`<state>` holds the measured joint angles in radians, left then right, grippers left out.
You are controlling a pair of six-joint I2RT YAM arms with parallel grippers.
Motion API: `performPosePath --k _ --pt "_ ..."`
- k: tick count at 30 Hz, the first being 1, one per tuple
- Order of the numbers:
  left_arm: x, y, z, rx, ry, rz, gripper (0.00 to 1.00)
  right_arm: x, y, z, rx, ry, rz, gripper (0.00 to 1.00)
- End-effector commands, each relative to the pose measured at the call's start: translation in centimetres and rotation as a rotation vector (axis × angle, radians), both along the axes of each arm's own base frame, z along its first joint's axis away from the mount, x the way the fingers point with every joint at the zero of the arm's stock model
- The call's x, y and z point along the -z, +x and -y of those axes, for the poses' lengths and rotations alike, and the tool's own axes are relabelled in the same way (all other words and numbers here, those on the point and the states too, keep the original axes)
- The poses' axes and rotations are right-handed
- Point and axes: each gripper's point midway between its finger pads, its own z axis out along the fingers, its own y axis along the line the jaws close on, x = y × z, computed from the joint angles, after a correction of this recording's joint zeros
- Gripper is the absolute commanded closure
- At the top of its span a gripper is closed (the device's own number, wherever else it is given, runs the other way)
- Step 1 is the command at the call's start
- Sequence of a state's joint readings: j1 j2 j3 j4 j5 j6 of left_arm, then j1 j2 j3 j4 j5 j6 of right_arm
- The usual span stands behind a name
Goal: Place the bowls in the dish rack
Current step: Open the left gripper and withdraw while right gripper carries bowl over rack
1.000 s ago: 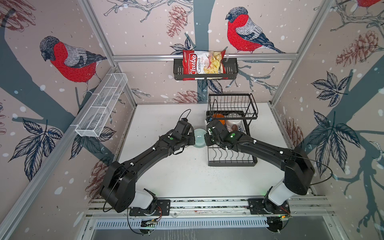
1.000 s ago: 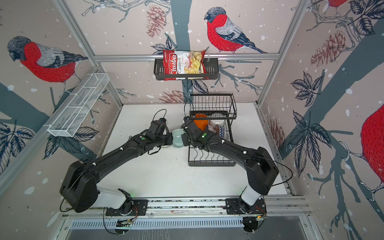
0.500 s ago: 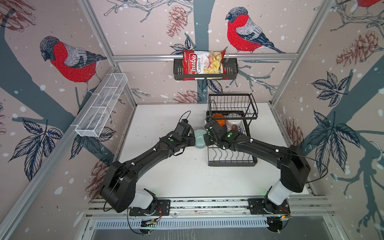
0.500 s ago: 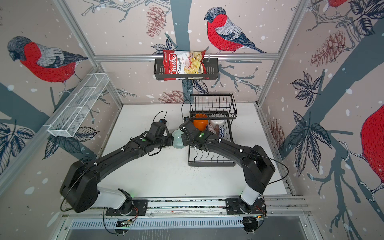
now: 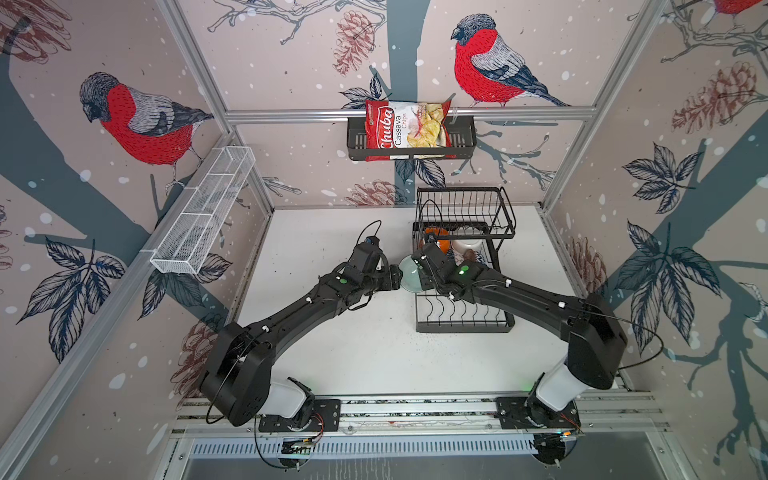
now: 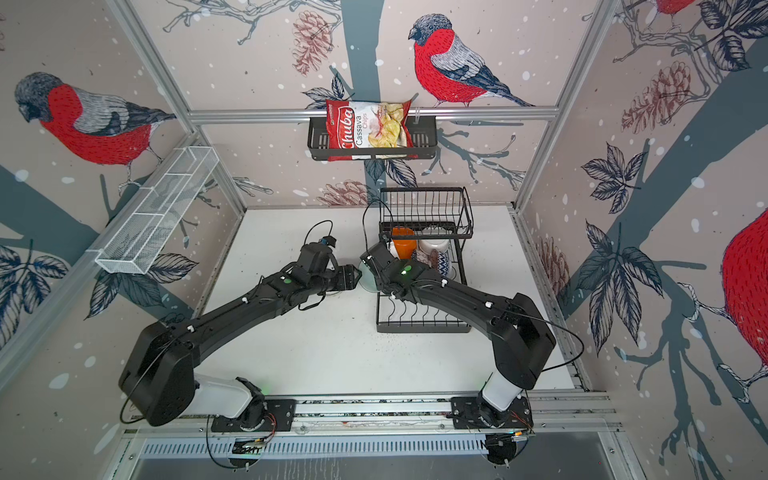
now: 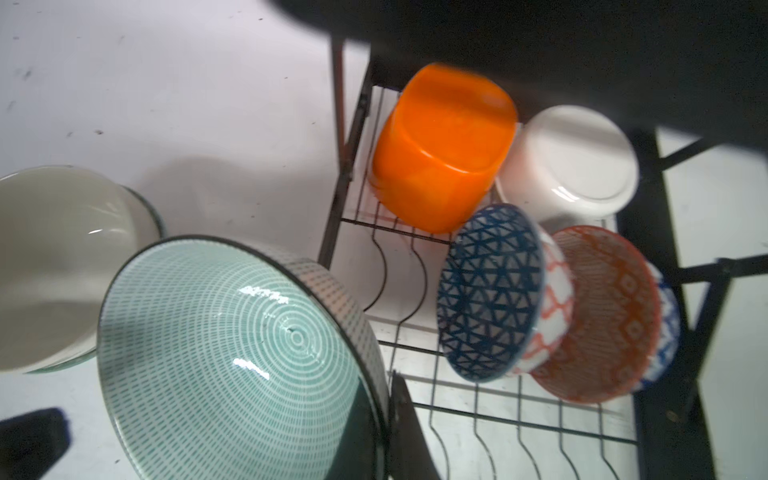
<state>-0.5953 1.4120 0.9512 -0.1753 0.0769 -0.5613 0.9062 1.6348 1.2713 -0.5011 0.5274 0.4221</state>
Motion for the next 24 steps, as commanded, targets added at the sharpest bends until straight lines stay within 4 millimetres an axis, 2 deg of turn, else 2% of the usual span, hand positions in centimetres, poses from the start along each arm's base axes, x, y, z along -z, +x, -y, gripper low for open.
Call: performPosePath --k 1,12,18,24 --pt "-0.3 0.3 0.2 0.004 -0.010 0.024 0.24 -1.0 0.5 2.2 0.091 -0.063 0.067 1.00" --pt "1.6 -0.1 0.3 0.013 0.000 -0.019 0.24 -1.3 0.1 5.6 0.181 -0.188 0.103 1.00" --pt "1.6 0.0 0.2 0.013 0.007 -0.018 0.24 -1.2 0.3 6.2 0.209 -0.214 0.128 1.00" --pt "1.3 -0.1 -0.6 -0.013 0.031 -0.008 0.24 -1.1 1.1 5.9 0.244 -0.249 0.183 1.00"
